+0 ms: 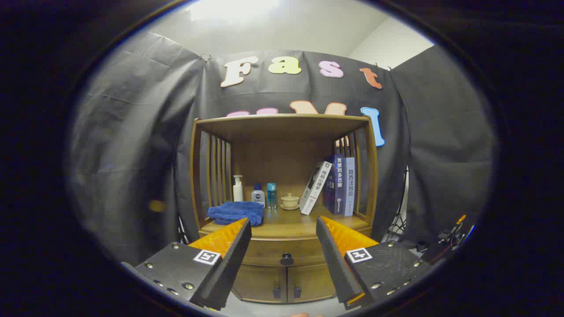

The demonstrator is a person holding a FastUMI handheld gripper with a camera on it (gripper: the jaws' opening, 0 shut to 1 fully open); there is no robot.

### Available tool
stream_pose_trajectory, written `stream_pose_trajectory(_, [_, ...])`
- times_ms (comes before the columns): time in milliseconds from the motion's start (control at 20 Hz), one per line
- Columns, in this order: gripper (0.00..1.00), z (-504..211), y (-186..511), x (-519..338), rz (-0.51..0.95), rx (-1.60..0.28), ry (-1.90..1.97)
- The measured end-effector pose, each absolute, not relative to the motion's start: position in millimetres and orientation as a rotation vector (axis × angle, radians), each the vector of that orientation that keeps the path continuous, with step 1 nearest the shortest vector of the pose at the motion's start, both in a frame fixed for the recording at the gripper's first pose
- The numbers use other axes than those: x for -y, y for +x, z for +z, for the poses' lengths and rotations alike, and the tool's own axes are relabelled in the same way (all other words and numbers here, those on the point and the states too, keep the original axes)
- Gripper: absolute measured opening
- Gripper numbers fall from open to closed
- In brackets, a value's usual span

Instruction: Pull open the drawer, take out the items inside it, and place them on the countertop above the cabinet.

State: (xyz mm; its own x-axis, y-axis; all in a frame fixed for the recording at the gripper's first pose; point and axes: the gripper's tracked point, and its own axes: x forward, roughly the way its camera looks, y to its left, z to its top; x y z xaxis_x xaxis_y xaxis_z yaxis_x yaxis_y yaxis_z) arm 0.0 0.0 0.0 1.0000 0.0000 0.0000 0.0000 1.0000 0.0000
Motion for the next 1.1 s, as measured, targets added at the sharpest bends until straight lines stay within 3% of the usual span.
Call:
stream_pose_trajectory(550, [0.89,32.5,-30.1,-14.3,0.049,0.057,-0.042])
stream_pose_trajectory(1100, [0.89,49.8,-51.0,10.0,-0.001,0.111,-0.054])
